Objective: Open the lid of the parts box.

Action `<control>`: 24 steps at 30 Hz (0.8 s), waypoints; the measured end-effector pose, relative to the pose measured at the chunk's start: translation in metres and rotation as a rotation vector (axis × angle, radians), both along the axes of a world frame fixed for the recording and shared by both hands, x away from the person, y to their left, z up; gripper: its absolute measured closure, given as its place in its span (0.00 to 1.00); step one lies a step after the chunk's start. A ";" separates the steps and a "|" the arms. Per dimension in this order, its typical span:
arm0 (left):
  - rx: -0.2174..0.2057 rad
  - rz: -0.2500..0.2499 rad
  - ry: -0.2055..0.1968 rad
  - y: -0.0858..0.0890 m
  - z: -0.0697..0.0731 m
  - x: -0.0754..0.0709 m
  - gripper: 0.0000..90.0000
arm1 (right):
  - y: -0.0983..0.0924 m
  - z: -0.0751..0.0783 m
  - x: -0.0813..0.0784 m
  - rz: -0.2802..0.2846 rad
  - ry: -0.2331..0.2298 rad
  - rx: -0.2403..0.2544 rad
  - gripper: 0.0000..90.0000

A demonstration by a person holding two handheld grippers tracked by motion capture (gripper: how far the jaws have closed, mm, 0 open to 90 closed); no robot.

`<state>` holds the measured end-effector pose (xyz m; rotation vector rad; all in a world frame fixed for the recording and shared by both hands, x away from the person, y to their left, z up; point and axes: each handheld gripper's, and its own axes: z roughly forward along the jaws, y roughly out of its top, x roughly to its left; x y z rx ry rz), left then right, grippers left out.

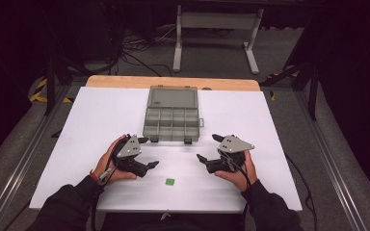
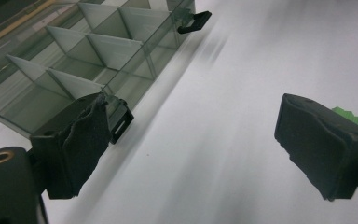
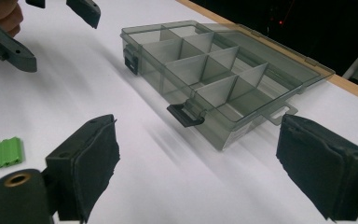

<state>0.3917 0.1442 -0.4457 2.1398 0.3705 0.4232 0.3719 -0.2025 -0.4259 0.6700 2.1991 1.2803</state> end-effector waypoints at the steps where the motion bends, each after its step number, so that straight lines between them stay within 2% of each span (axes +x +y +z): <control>1: 0.000 -0.005 0.005 0.000 0.000 0.000 0.12 | -0.001 0.000 -0.001 0.001 0.005 0.002 0.14; 12: 0.020 -0.046 0.053 -0.007 -0.007 -0.006 0.06 | -0.006 -0.007 -0.016 -0.001 0.030 -0.026 0.08; 19: 0.037 -0.054 0.051 -0.012 -0.008 -0.008 0.07 | -0.006 -0.011 -0.021 0.005 0.034 -0.050 0.08; 24: 0.052 -0.062 0.057 -0.016 -0.011 -0.009 0.08 | -0.007 -0.012 -0.024 0.008 0.041 -0.051 0.08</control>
